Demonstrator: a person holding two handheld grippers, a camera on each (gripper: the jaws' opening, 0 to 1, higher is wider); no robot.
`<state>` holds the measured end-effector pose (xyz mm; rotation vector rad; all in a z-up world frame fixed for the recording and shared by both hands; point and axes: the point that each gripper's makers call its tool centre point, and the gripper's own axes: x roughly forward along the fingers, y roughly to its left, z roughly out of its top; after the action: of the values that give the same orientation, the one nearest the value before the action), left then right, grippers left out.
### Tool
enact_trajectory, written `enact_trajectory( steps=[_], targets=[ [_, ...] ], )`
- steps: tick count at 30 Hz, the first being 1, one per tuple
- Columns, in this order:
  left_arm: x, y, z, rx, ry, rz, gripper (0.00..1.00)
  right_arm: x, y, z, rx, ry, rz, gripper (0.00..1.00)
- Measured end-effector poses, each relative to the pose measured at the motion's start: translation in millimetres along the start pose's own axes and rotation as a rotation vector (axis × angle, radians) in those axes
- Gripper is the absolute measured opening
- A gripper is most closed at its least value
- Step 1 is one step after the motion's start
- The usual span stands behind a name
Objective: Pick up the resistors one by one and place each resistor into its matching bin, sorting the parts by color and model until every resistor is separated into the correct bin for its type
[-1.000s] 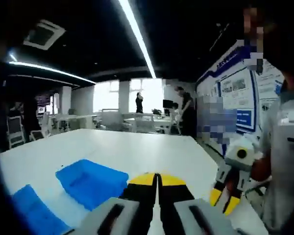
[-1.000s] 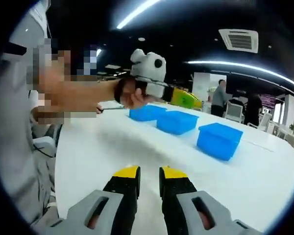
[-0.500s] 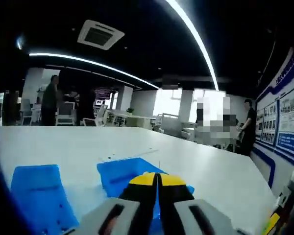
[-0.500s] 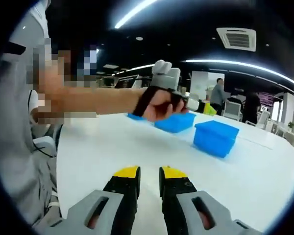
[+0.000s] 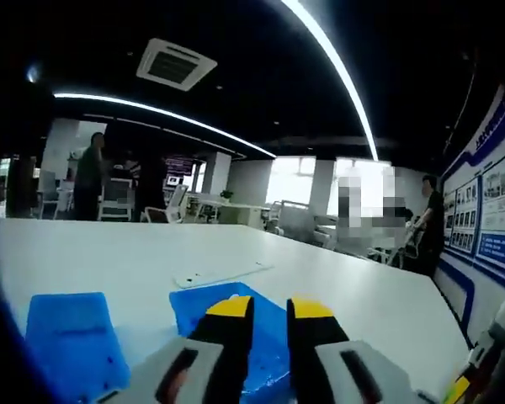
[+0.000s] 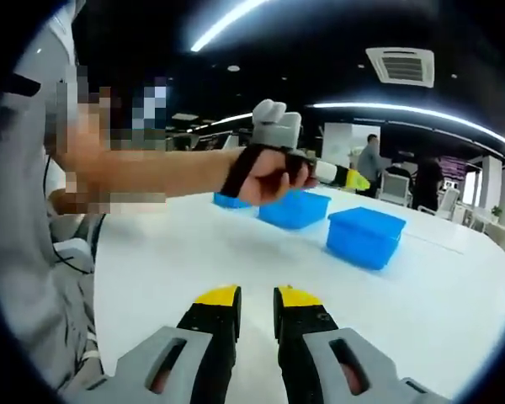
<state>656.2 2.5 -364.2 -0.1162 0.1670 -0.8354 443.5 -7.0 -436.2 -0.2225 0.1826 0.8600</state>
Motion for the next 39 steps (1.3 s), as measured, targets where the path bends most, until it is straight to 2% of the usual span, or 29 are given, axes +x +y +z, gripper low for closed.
enact_trajectory(
  steps=[5, 8, 10, 12, 16, 18, 21, 23, 25, 27, 31, 35, 39],
  targets=[
    [-40, -0.9, 21.0, 0.013, -0.074, 0.003, 0.17, -2, 1, 13.0, -0.012, -0.023, -0.007, 0.18],
    [-79, -0.2, 26.1, -0.028, -0.078, 0.014, 0.17, -2, -5, 21.7, -0.017, -0.063, -0.021, 0.18],
    [-113, -3.9, 30.1, 0.009, -0.105, 0.007, 0.17, -2, -11, 28.3, 0.009, -0.096, -0.040, 0.19],
    [-143, 1.6, 31.5, 0.063, -0.115, 0.045, 0.17, -1, -17, 36.2, 0.013, -0.127, -0.056, 0.19],
    [-195, 13.1, 35.6, 0.069, -0.154, 0.104, 0.16, 3, -29, 46.7, 0.016, -0.167, -0.089, 0.19],
    [-221, 18.0, 33.8, 0.100, -0.158, 0.143, 0.16, 6, -35, 50.9, 0.024, -0.180, -0.097, 0.19],
    [-257, 22.7, 21.2, 0.156, -0.119, 0.209, 0.16, 8, -45, 57.5, 0.026, -0.201, -0.126, 0.19],
    [-273, 18.4, 11.5, 0.152, -0.095, 0.208, 0.16, 11, -48, 59.1, 0.017, -0.199, -0.140, 0.19],
    [-286, 13.9, 3.8, 0.094, -0.110, 0.202, 0.16, 11, -48, 59.4, -0.001, -0.187, -0.146, 0.19],
    [-294, 15.0, -0.8, 0.083, -0.129, 0.221, 0.16, 9, -47, 60.1, -0.017, -0.186, -0.162, 0.19],
    [-309, 20.5, -10.6, 0.157, -0.113, 0.293, 0.16, 3, -45, 60.6, 0.001, -0.208, -0.172, 0.19],
    [-315, 11.3, -6.8, 0.160, -0.167, 0.263, 0.16, 1, -40, 60.7, 0.017, -0.211, -0.167, 0.20],
    [-312, 6.6, -14.0, 0.215, -0.129, 0.268, 0.16, -2, -36, 62.6, 0.008, -0.205, -0.164, 0.22]
  ],
)
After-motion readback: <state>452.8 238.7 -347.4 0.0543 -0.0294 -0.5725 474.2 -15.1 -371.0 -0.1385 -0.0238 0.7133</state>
